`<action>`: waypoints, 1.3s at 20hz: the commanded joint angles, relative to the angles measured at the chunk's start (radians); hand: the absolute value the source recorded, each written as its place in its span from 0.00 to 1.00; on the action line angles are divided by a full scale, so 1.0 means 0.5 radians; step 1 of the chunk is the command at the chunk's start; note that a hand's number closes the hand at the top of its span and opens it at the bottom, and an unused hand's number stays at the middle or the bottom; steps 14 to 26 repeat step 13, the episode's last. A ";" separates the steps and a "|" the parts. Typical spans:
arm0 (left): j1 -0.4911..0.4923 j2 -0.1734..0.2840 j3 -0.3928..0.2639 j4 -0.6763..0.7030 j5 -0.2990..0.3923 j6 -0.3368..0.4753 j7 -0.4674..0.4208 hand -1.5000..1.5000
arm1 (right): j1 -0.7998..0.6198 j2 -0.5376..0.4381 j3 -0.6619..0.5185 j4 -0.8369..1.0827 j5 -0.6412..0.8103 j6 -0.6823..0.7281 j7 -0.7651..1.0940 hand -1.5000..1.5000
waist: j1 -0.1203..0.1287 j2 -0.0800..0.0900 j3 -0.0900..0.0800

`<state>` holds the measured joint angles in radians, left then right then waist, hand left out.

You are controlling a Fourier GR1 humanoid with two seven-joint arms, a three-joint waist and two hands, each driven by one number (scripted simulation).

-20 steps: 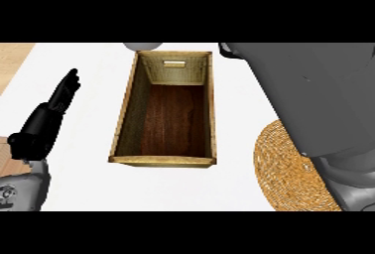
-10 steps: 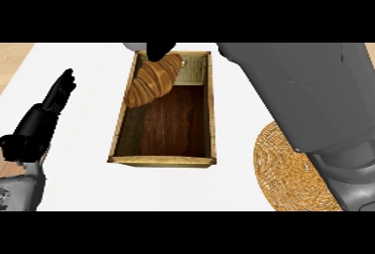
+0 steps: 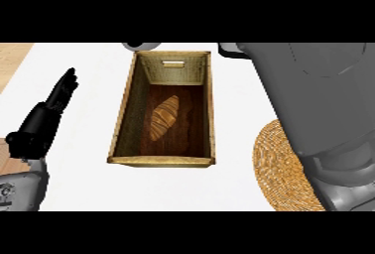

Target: Pick the croissant from the placemat and place it in the basket

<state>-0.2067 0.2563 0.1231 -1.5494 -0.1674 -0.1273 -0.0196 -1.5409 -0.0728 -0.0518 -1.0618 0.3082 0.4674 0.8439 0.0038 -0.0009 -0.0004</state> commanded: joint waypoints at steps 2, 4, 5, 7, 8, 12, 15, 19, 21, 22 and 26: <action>0.007 -0.009 0.009 0.065 -0.016 0.019 -0.048 0.50 | -0.002 0.005 -0.231 -0.067 0.061 -0.507 0.077 0.00 | -0.005 0.002 -0.001; 0.014 -0.077 -0.087 -0.015 -0.063 0.042 0.013 0.50 | 0.007 -0.096 -0.330 -0.002 0.095 -0.625 0.029 0.00 | 0.009 0.008 0.000; -0.024 -0.040 -0.023 0.042 -0.004 0.006 0.003 0.50 | 0.067 -0.115 -0.344 -0.029 0.105 -0.663 0.004 0.00 | -0.004 0.008 0.000; 0.073 0.020 0.020 -0.031 0.027 -0.042 -0.023 0.50 | 0.172 -0.186 -0.371 -0.096 0.138 -0.721 0.007 0.00 | 0.000 -0.003 0.001; -0.008 0.011 0.007 -0.005 0.011 -0.027 0.024 0.50 | 0.205 -0.177 -0.398 -0.073 0.160 -0.816 -0.042 0.00 | -0.004 0.004 0.001; -0.001 -0.027 0.002 -0.008 -0.021 0.031 0.022 0.50 | 0.325 -0.414 -0.556 -0.125 0.098 -0.794 -0.123 0.00 | -0.023 0.001 0.002; -0.031 0.022 0.033 0.035 0.028 -0.039 -0.007 0.50 | 0.297 -0.530 -0.626 -0.010 0.074 -0.753 -0.184 0.00 | -0.009 0.010 0.001; -0.031 0.022 0.033 0.035 0.028 -0.039 -0.007 0.50 | 0.297 -0.530 -0.626 -0.010 0.074 -0.753 -0.184 0.00 | -0.009 0.010 0.001; -0.031 0.022 0.033 0.035 0.028 -0.039 -0.007 0.50 | 0.297 -0.530 -0.626 -0.010 0.074 -0.753 -0.184 0.00 | -0.009 0.010 0.001; -0.031 0.022 0.033 0.035 0.028 -0.039 -0.007 0.50 | 0.297 -0.530 -0.626 -0.010 0.074 -0.753 -0.184 0.00 | -0.009 0.010 0.001; -0.031 0.022 0.033 0.035 0.028 -0.039 -0.007 0.50 | 0.297 -0.530 -0.626 -0.010 0.074 -0.753 -0.184 0.00 | -0.009 0.010 0.001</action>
